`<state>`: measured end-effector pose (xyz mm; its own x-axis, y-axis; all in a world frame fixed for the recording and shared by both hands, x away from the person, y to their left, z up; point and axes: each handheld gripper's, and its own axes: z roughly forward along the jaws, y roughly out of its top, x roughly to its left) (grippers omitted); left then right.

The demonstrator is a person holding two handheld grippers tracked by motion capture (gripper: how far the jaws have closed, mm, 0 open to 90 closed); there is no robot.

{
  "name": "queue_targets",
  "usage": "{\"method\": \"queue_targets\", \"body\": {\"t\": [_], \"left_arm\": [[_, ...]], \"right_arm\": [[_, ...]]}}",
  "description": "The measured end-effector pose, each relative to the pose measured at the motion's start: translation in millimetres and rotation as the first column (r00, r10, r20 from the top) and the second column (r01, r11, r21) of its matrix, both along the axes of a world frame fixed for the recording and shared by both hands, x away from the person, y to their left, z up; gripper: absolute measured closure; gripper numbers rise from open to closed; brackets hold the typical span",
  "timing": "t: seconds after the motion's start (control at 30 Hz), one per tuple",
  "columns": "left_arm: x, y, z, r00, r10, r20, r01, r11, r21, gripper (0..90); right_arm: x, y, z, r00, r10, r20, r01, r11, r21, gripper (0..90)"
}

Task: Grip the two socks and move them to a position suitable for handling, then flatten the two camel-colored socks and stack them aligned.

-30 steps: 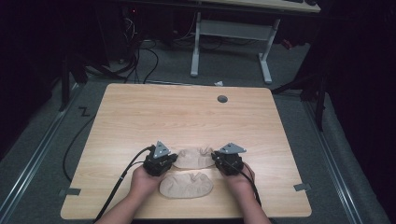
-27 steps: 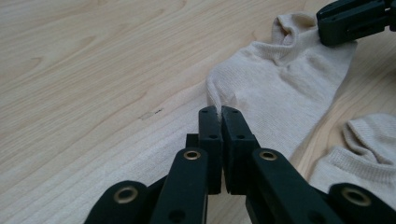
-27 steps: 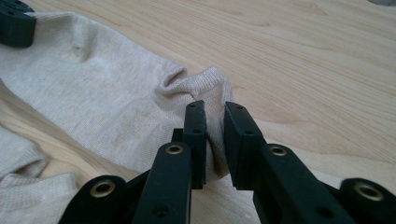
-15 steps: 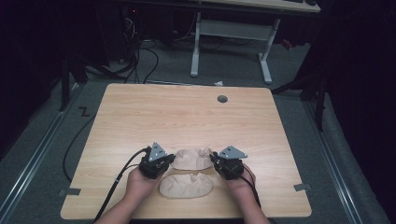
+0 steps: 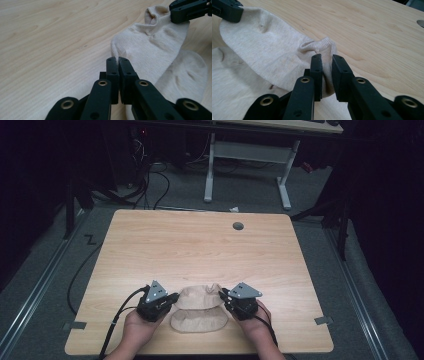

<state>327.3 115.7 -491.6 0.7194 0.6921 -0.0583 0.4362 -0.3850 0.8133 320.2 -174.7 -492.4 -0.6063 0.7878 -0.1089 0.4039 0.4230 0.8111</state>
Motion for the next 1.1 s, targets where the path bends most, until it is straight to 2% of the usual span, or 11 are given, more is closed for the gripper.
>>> {"method": "queue_targets", "body": {"t": [0.2, 0.5, 0.6, 0.93, 1.1], "left_arm": [[-16.8, 0.9, 4.0, 0.9992, -0.040, 0.002, 0.040, 0.9992, 0.008, 87.3], [-29.2, 3.9, -3.7, 0.9968, -0.071, -0.038, 0.072, 0.9968, 0.035, 87.2], [-31.6, 4.6, -5.5, 0.9960, -0.078, -0.045, 0.080, 0.9959, 0.044, 87.2], [-39.7, 1.8, -6.4, 0.9965, -0.077, -0.033, 0.079, 0.9936, 0.080, 87.0], [-37.1, 1.5, -12.8, 0.9941, -0.079, -0.073, 0.086, 0.9914, 0.098, 86.5]], "right_arm": [[-17.1, 1.8, -2.3, 0.9996, 0.028, -0.001, -0.028, 0.999, -0.019, 79.4], [-42.6, 2.4, -8.2, 0.9981, 0.058, -0.018, -0.059, 0.997, -0.046, 79.3], [-45.4, 3.0, -10.2, 0.9981, 0.057, -0.023, -0.058, 0.997, -0.050, 79.3], [-50.9, 3.2, -13.7, 0.9972, 0.064, -0.038, -0.066, 0.995, -0.069, 79.1], [-50.2, 2.3, -20.1, 0.9946, 0.069, -0.077, -0.076, 0.994, -0.079, 78.4]]}}
